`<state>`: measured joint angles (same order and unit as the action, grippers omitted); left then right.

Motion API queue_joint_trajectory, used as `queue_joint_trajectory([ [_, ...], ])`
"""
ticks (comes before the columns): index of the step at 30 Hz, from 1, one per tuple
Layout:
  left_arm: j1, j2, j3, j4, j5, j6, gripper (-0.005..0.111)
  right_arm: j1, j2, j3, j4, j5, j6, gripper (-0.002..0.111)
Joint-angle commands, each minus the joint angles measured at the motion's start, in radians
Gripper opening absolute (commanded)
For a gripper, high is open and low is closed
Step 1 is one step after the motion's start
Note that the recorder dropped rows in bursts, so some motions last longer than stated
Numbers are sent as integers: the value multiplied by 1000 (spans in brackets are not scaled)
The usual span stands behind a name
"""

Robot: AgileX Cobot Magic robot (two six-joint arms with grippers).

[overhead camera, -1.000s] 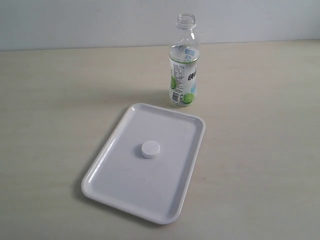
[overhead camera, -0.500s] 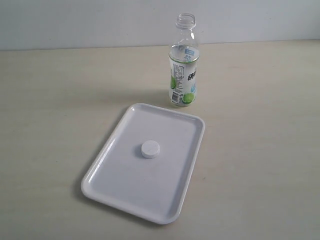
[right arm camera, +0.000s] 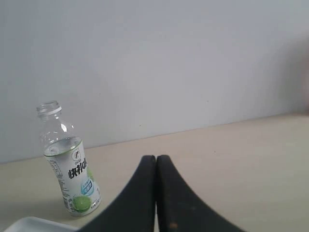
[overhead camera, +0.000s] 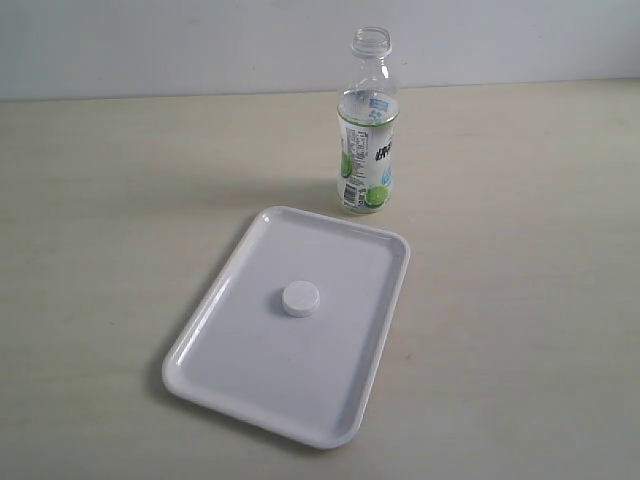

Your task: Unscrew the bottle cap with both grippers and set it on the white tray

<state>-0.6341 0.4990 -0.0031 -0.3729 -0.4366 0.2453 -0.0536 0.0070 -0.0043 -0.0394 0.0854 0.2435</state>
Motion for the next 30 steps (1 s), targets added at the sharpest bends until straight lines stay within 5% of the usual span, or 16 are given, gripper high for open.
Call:
queue_joint_trajectory([
  [1, -4, -4, 3, 6, -2, 65, 0, -7, -7, 4, 3, -4, -2, 0],
  [4, 64, -48, 3, 21, 24, 66, 0, -7, -7, 4, 7, -4, -2, 0],
  [10, 257, -308, 3, 163, 327, 72, 0, -7, -7, 4, 7, -4, -2, 0],
  [19, 405, -499, 3, 180, 469, 84, 0, -7, -7, 4, 7, -4, -2, 0],
  [30, 425, -489, 3, 177, 465, 89, 0, -7, -7, 4, 7, -4, -4, 0],
])
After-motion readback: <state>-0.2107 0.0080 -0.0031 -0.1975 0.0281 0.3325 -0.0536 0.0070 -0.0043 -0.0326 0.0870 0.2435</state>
